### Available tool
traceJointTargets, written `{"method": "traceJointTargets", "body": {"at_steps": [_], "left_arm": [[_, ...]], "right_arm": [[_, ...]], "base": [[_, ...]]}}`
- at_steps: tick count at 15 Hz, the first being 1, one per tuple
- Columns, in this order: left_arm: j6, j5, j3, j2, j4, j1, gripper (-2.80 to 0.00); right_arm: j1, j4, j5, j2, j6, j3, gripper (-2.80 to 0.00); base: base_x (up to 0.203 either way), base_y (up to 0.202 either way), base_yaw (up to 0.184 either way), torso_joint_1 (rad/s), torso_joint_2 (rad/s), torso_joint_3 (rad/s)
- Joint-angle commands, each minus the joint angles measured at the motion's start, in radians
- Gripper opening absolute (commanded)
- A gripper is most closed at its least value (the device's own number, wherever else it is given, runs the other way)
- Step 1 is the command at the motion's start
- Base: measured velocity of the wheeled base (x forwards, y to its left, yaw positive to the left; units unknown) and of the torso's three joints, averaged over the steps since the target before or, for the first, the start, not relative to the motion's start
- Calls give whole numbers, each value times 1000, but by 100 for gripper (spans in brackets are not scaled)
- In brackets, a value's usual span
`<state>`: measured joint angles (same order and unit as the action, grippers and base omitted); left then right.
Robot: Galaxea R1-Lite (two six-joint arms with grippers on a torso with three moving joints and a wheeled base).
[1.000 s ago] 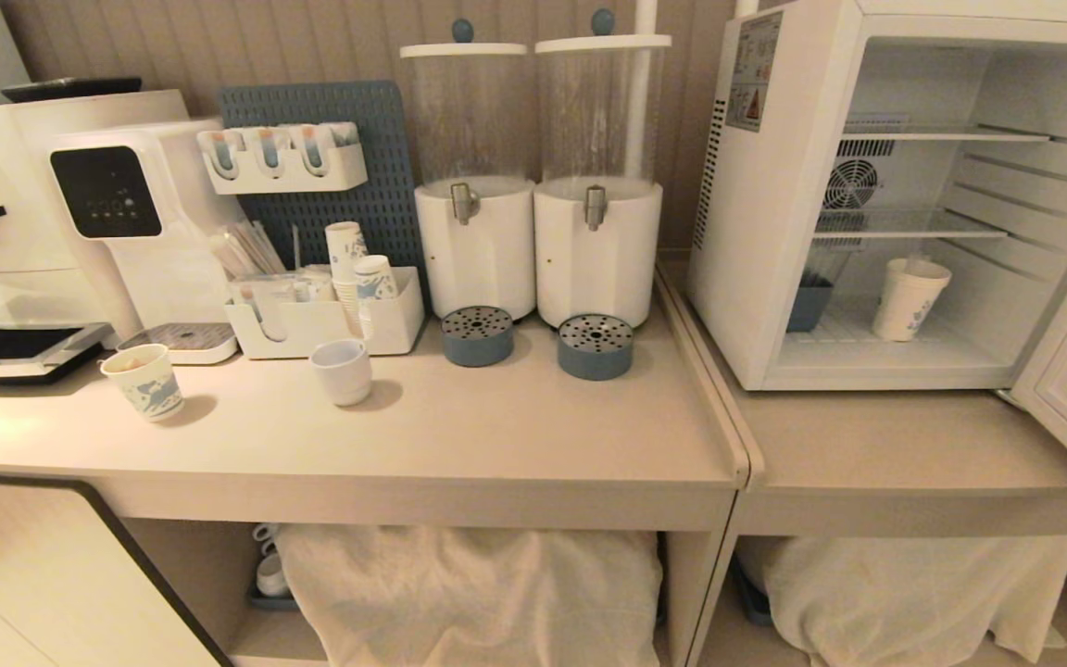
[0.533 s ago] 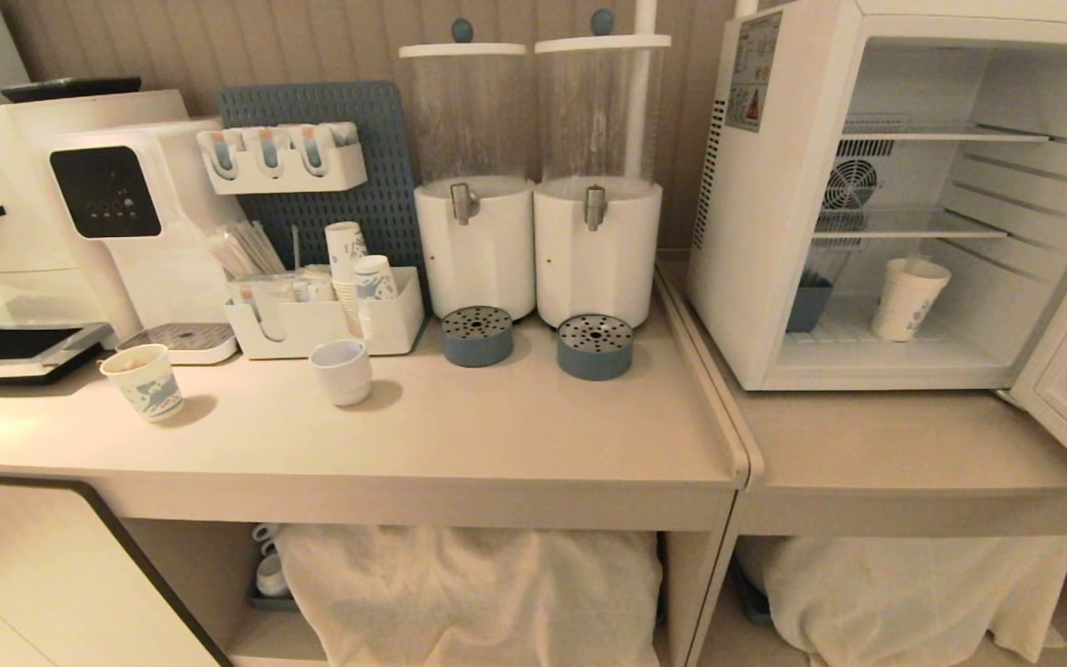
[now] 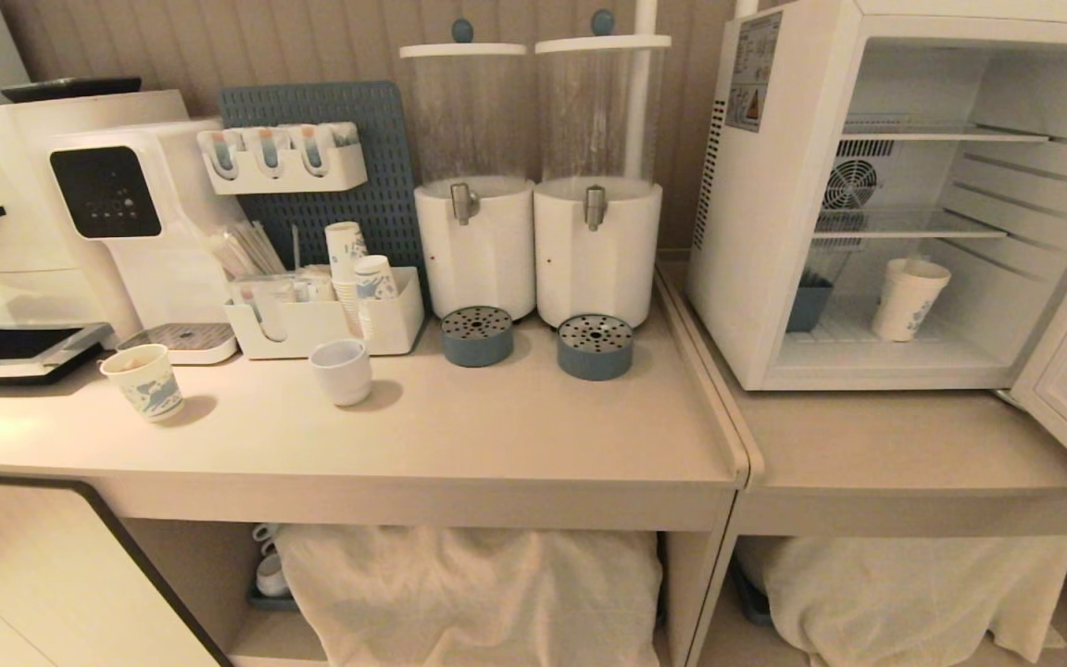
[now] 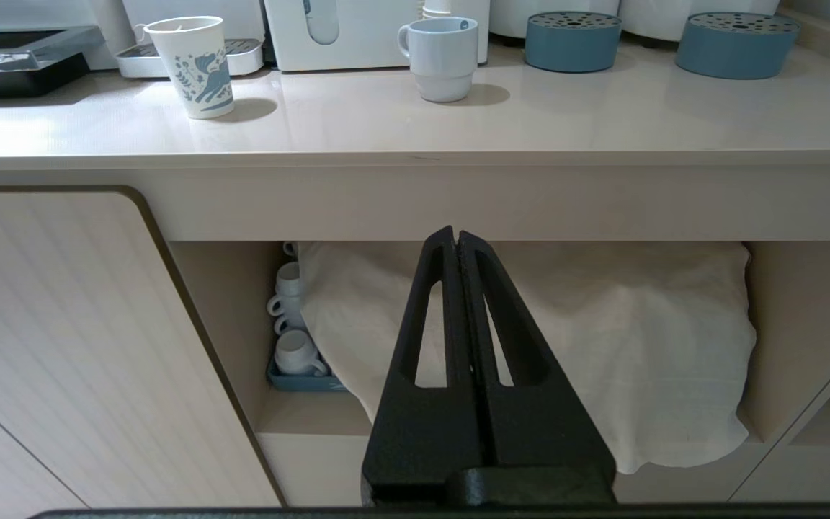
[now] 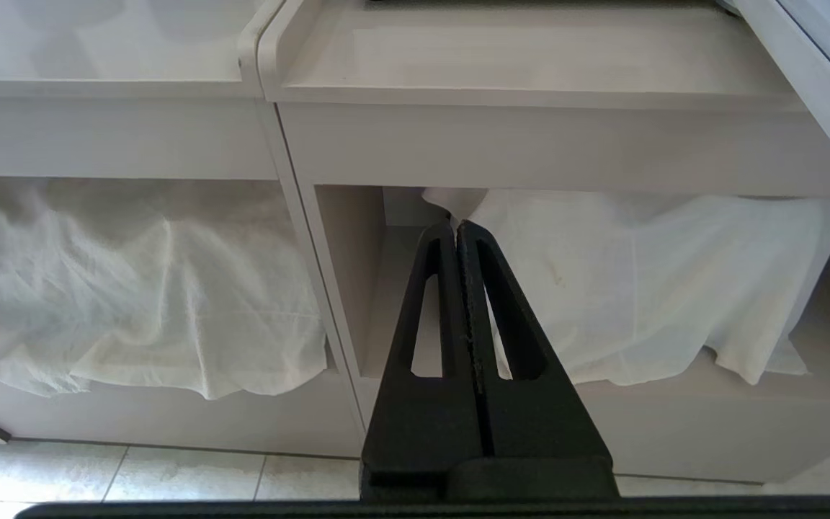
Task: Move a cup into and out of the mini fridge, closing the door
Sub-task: Close the freezer door
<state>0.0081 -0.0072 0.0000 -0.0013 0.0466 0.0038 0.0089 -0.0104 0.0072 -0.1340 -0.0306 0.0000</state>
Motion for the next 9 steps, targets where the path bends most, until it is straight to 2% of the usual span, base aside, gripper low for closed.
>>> {"method": "traceJointTargets", "body": {"at_steps": [1, 7, 9], "left_arm": [[1, 0, 17, 1, 1, 1, -280], [1, 0, 17, 1, 1, 1, -280], [1, 0, 17, 1, 1, 1, -280]], "right_arm": [[0, 0, -1, -2, 9, 2, -280], [0, 0, -1, -2, 9, 2, -280], [0, 4, -7, -2, 34, 2, -280]], "base": [[0, 0, 0, 0, 0, 0], [0, 0, 0, 0, 0, 0], [0, 0, 0, 0, 0, 0]]}}
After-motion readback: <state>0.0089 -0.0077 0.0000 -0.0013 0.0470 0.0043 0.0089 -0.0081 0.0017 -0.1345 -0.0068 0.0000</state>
